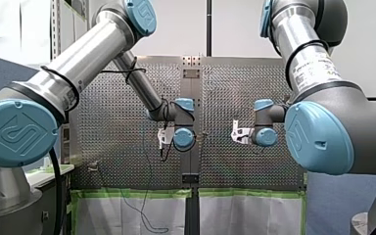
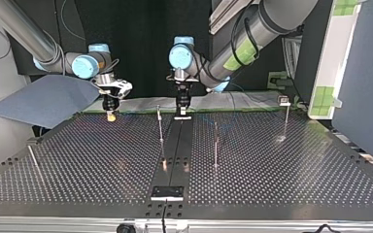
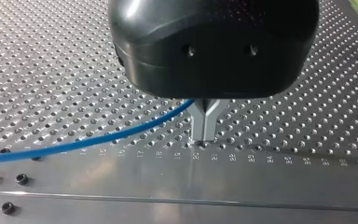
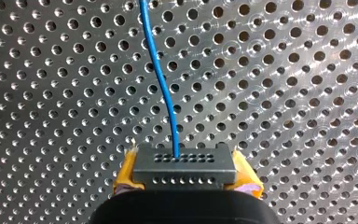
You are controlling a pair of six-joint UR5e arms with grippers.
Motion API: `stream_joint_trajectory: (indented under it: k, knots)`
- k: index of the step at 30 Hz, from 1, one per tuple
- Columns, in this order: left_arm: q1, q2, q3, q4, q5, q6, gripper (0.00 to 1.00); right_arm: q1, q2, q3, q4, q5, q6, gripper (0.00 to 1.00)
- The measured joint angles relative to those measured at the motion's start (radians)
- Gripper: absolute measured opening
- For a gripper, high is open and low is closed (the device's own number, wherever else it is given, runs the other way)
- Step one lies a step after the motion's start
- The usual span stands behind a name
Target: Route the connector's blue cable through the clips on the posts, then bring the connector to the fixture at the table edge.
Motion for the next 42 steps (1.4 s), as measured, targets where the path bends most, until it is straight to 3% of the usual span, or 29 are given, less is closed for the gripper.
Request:
stream_joint_trajectory:
  k: [13,22,42]
  knots:
    - [0.009,-0.045,0.046,-0.012,0.006,-0.025,0.00,-0.005,0.003,-0.006,0.000,-0.002,-0.002,0.00]
    - [0.024,-0.048,0.088,-0.040,0.011,-0.029,0.00,-0.010,0.004,-0.013,0.001,-0.003,-0.003,0.00]
    - [0.057,-0.050,0.117,-0.062,0.034,-0.028,0.00,-0.024,0.009,-0.042,0.006,-0.007,-0.006,0.00]
